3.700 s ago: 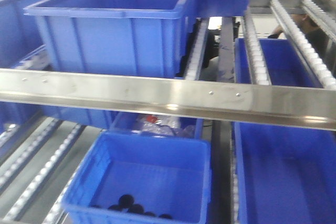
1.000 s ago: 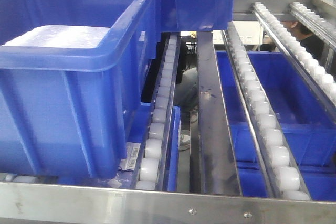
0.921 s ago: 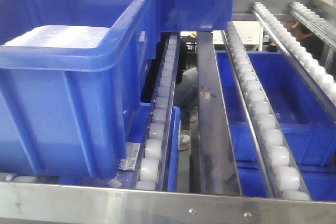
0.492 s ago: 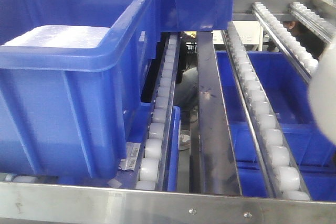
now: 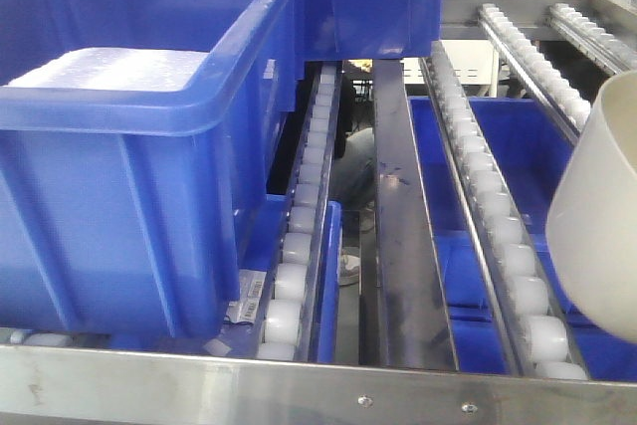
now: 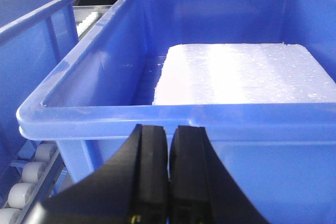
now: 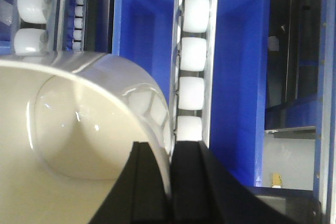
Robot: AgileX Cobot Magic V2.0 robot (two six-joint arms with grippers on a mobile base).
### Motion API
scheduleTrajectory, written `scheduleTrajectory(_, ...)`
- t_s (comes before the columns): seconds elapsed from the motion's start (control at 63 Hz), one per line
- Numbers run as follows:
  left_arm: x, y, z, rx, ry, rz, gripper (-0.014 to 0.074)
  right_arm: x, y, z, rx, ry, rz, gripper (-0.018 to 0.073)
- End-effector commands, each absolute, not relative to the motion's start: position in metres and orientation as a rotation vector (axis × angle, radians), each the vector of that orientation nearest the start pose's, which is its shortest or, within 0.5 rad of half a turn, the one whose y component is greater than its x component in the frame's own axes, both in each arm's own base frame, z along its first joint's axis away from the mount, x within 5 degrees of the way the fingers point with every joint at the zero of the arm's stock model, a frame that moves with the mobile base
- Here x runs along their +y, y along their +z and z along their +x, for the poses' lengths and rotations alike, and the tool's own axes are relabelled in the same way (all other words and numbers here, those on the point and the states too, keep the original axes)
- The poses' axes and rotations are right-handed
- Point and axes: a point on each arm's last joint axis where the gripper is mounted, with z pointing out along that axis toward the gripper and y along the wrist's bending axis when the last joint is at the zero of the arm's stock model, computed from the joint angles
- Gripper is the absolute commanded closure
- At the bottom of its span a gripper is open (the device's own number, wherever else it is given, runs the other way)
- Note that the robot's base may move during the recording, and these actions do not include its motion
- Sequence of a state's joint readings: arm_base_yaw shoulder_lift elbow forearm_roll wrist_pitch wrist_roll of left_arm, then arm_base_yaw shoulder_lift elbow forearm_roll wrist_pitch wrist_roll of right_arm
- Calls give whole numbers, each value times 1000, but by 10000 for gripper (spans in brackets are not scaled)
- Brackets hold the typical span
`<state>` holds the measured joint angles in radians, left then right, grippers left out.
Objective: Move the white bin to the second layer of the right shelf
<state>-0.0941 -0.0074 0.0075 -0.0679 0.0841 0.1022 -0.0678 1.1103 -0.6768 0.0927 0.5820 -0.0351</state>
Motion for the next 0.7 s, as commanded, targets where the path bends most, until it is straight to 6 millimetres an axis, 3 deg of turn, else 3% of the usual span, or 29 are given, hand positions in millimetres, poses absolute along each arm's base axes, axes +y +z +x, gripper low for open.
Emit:
scheduleTrajectory(0.0,-6,199,56,1504,-62,96,512,-11,264,212,2405,50,120,511)
scheduleTrajectory(0.111,-6,199,56,1504,-62,96,512,-11,256,210,2420,48,122,511)
scheduleTrajectory(0.683,-6,199,56,1504,-62,96,512,-12,253,207,2457,19,94,474)
